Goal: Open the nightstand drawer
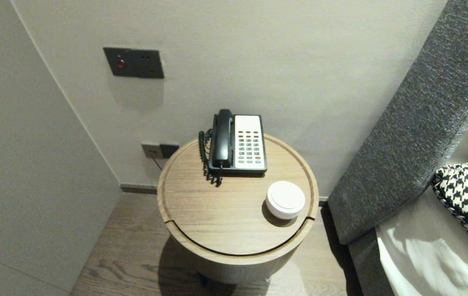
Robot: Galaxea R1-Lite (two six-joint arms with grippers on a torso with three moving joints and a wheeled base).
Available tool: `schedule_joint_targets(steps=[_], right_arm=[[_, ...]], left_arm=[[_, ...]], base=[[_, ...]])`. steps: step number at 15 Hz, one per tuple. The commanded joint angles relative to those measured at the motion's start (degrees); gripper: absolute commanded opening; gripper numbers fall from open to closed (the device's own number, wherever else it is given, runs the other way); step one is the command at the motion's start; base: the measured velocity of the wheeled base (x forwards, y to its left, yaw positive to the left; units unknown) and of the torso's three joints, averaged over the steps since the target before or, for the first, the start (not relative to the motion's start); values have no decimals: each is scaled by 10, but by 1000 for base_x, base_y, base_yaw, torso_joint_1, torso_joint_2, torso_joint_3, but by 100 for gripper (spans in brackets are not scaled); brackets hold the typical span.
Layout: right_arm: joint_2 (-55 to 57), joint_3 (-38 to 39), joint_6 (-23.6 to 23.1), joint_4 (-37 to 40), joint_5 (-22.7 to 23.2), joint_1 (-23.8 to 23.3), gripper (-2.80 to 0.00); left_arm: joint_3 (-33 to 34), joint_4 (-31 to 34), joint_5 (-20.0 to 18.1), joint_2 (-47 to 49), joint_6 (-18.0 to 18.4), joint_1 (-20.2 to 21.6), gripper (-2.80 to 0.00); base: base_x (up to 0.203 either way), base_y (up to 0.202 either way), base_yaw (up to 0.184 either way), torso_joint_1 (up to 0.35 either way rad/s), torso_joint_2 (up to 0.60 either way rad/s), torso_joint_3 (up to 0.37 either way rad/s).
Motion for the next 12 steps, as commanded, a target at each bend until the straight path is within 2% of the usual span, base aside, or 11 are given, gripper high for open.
schedule_joint_targets(steps=[1, 5, 9, 12], right_arm=[[12, -50, -2, 42, 2, 0, -280], [95, -115, -7, 48, -3, -1, -280], [236, -206, -1, 46, 0, -23, -280], [349, -274, 44, 55, -1, -26, -280]], left_arm=[[0, 0, 1, -1, 0, 0, -280], [0, 0, 1, -1, 0, 0, -280], [0, 0, 0, -1, 0, 0, -280], [0, 0, 0, -1, 0, 0, -280]], base=[[0, 0, 0, 0, 0, 0], [0, 0, 0, 0, 0, 0], [0, 0, 0, 0, 0, 0], [0, 0, 0, 0, 0, 0]])
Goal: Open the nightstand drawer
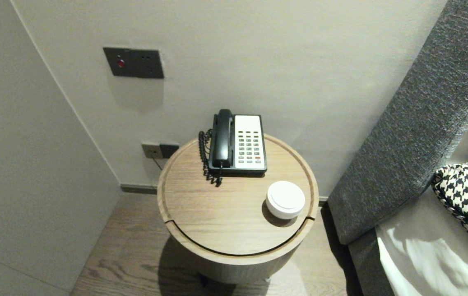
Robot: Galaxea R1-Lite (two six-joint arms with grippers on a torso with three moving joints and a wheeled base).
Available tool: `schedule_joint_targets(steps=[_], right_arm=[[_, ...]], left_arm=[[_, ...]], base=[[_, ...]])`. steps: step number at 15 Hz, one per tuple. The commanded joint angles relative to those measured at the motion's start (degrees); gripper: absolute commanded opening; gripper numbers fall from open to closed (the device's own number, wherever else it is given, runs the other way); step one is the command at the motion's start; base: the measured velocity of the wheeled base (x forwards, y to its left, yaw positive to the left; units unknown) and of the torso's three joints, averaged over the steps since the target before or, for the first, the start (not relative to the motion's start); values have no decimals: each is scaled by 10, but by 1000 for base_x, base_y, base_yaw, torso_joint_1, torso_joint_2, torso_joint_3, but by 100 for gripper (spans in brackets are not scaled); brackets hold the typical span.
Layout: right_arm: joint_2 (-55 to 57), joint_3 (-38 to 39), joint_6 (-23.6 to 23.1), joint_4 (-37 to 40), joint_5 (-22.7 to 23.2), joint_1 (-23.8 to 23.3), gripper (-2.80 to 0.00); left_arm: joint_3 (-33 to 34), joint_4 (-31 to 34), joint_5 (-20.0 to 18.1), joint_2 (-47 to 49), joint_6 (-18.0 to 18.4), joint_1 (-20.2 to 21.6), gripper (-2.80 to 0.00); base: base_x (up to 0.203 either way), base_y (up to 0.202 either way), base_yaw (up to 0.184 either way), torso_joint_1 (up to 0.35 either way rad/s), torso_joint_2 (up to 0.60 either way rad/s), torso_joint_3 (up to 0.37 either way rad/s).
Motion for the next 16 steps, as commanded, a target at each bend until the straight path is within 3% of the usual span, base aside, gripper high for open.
schedule_joint_targets(steps=[1, 3, 5, 9, 12, 16], right_arm=[[132, -66, 47, 25, 0, 0, -280], [206, -143, 135, 92, 1, 28, -280], [251, -187, 221, 142, -1, 107, -280], [362, -214, 319, 184, -4, 230, -280], [432, -216, 364, 183, -3, 300, -280], [502, -202, 367, 111, -3, 322, -280]], left_arm=[[0, 0, 0, -1, 0, 0, -280], [0, 0, 0, -1, 0, 0, -280], [0, 0, 0, -1, 0, 0, -280], [1, 0, 1, -1, 0, 0, -280], [0, 0, 0, -1, 0, 0, -280], [0, 0, 0, -1, 0, 0, -280]], base=[[0, 0, 0, 0, 0, 0], [0, 0, 0, 0, 0, 0], [0, 0, 0, 0, 0, 0], [0, 0, 0, 0, 0, 0], [0, 0, 0, 0, 0, 0], [0, 0, 0, 0, 0, 0]])
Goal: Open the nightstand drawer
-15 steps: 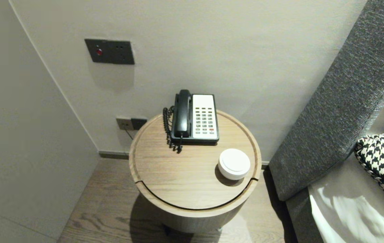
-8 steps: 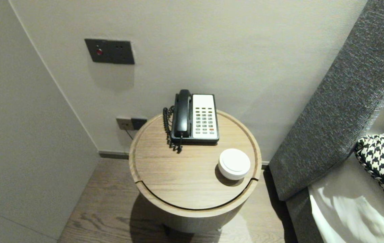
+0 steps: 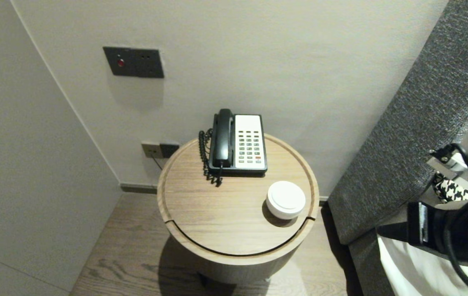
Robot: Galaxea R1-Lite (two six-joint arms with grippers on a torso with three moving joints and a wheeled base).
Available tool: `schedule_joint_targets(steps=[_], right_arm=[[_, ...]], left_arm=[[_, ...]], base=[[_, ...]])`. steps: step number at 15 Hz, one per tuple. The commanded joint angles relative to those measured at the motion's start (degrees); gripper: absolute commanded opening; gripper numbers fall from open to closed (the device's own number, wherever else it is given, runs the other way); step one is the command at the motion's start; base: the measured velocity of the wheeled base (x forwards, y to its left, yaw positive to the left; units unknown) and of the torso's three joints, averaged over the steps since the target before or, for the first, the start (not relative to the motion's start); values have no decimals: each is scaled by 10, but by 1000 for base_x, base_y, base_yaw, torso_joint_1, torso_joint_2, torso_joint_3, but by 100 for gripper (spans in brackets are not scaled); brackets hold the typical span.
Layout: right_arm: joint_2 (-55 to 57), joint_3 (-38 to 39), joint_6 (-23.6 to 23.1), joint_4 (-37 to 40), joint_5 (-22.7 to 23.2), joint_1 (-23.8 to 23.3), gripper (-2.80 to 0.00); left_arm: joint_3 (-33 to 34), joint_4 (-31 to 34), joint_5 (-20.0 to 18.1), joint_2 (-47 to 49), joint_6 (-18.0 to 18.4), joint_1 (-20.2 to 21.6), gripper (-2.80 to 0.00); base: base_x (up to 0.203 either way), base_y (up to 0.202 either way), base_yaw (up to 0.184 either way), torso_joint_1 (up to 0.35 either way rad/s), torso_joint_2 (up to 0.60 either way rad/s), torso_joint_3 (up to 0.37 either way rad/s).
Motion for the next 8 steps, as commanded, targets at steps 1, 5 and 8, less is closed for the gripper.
schedule_joint_targets(steps=[1, 5, 8], right_arm=[[56, 13, 2, -50, 0, 23, -280], [97, 22, 7, -76, 1, 73, -280], [121, 23, 8, -94, 1, 80, -280]], left_arm=[[0, 0, 0, -1, 0, 0, -280], [0, 0, 0, -1, 0, 0, -280], [0, 0, 0, -1, 0, 0, -280]], base=[[0, 0, 0, 0, 0, 0], [0, 0, 0, 0, 0, 0], [0, 0, 0, 0, 0, 0]])
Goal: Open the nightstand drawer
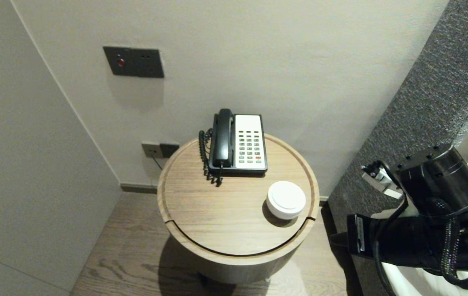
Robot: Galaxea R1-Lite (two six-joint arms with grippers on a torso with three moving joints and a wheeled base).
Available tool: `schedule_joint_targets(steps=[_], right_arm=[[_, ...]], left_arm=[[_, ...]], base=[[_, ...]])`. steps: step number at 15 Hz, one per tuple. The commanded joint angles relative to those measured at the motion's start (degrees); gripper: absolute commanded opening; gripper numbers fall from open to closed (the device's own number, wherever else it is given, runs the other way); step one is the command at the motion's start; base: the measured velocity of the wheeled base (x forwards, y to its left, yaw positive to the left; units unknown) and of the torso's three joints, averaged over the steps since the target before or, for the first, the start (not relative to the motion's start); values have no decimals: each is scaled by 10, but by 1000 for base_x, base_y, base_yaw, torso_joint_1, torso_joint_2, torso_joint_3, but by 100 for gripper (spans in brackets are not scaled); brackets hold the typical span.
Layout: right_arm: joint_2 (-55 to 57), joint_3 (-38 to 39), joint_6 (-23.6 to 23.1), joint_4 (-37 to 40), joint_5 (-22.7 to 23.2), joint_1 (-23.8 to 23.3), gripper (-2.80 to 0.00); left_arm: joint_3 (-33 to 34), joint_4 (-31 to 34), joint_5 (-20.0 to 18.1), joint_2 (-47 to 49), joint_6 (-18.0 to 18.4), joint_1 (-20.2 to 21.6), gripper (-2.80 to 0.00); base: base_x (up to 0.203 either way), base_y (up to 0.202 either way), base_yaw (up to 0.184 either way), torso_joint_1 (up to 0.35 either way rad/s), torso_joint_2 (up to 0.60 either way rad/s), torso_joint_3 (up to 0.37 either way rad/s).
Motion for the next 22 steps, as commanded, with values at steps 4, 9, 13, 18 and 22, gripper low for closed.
schedule_joint_targets(steps=[4, 9, 13, 18, 22], right_arm=[[57, 0, 2, -30, 0, 6, -280], [95, 0, -3, -90, -3, 9, -280], [113, -8, -4, -99, -3, 15, -280], [131, -8, -4, -103, -3, 15, -280], [133, -6, -4, -112, -3, 15, -280]], left_arm=[[0, 0, 1, -1, 0, 0, -280], [0, 0, 0, -1, 0, 0, -280], [0, 0, 1, -1, 0, 0, -280], [0, 0, 1, -1, 0, 0, -280], [0, 0, 0, -1, 0, 0, -280]], base=[[0, 0, 0, 0, 0, 0], [0, 0, 0, 0, 0, 0], [0, 0, 0, 0, 0, 0], [0, 0, 0, 0, 0, 0], [0, 0, 0, 0, 0, 0]])
